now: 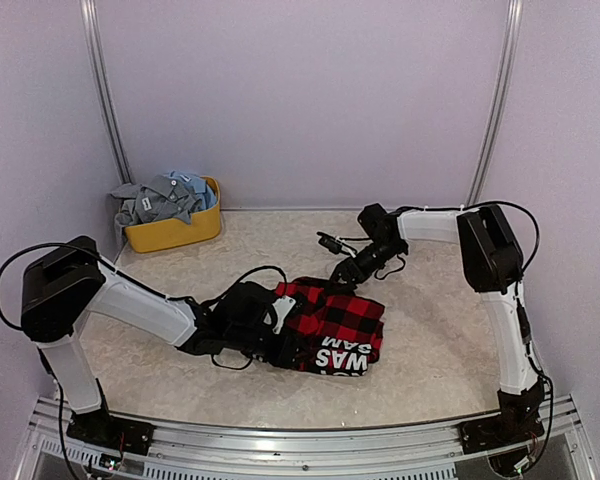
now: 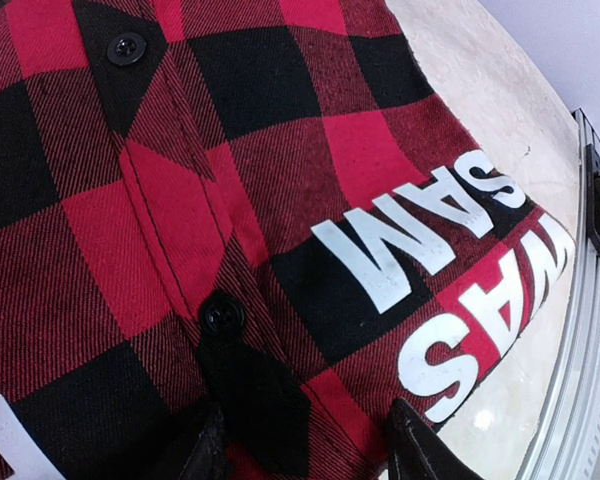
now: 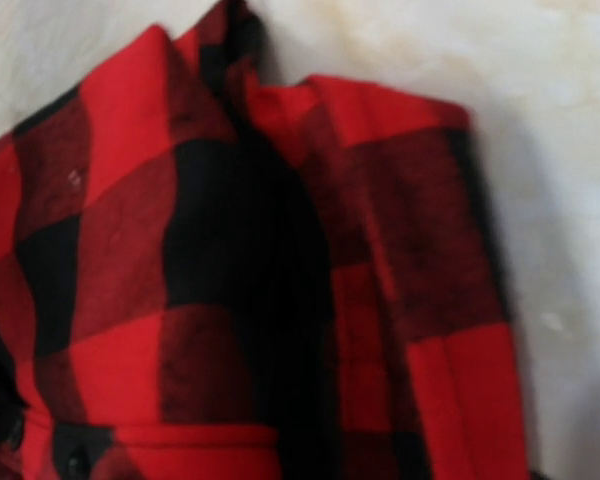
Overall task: Fold and stack the long sleeve shirts
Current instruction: Pick up the square-folded shirt from the center of the board.
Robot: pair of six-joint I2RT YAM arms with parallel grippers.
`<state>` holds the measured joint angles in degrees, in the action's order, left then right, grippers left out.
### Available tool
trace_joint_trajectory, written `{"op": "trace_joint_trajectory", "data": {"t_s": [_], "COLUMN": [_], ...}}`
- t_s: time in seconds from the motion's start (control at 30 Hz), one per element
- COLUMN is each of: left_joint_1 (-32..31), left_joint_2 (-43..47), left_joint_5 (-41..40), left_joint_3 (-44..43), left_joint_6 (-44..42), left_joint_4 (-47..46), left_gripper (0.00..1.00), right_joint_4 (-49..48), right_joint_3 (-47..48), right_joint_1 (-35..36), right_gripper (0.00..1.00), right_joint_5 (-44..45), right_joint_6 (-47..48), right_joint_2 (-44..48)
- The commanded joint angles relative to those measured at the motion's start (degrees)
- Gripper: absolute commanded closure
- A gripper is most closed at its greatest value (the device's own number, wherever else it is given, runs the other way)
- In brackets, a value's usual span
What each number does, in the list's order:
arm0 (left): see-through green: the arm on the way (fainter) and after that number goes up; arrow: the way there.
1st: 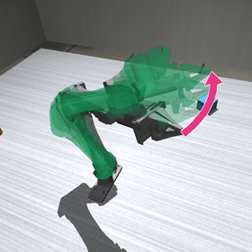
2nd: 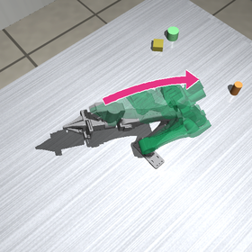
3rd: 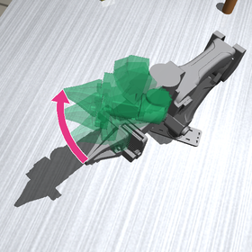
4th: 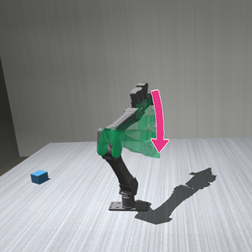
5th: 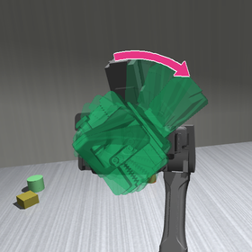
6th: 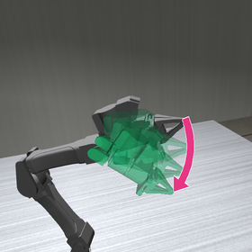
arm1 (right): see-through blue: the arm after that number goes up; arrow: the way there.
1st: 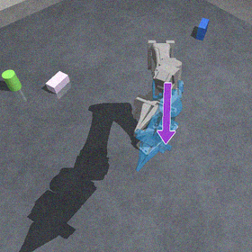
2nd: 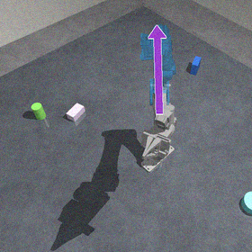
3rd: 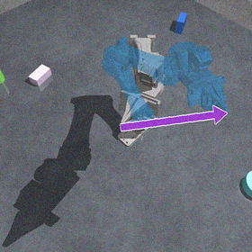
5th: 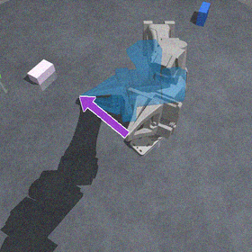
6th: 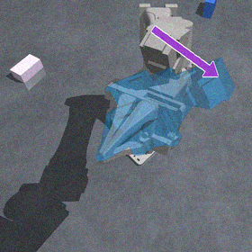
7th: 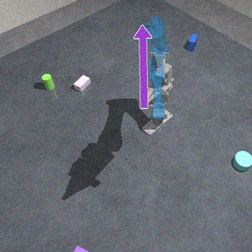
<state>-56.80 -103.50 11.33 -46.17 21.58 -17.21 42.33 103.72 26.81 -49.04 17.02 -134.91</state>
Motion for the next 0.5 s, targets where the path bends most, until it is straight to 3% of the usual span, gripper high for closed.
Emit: {"op": "trace_joint_trajectory", "data": {"t_s": [0.0, 0.27, 0.47], "left_joint_1": [1.16, 2.47, 2.57], "left_joint_2": [0.91, 1.51, 1.37], "left_joint_5": [-0.08, 0.02, -0.04], "left_joint_3": [1.69, 2.05, 2.23], "left_joint_6": [-1.85, -2.66, -2.73], "left_joint_4": [4.71, 4.65, 4.42], "left_gripper": [0.50, 0.50, 0.50], "right_joint_4": [5.86, 6.59, 6.47], "right_joint_3": [-0.78, -1.41, -2.44], "right_joint_1": [2.58, 4.12, 5.35], "right_gripper": [0.13, 0.20, 0.32], "right_joint_5": [-2.10, -6.87, -9.01], "right_joint_6": [2.22, 2.86, 3.07], "right_joint_2": [-2.90, -4.80, -6.04]}}
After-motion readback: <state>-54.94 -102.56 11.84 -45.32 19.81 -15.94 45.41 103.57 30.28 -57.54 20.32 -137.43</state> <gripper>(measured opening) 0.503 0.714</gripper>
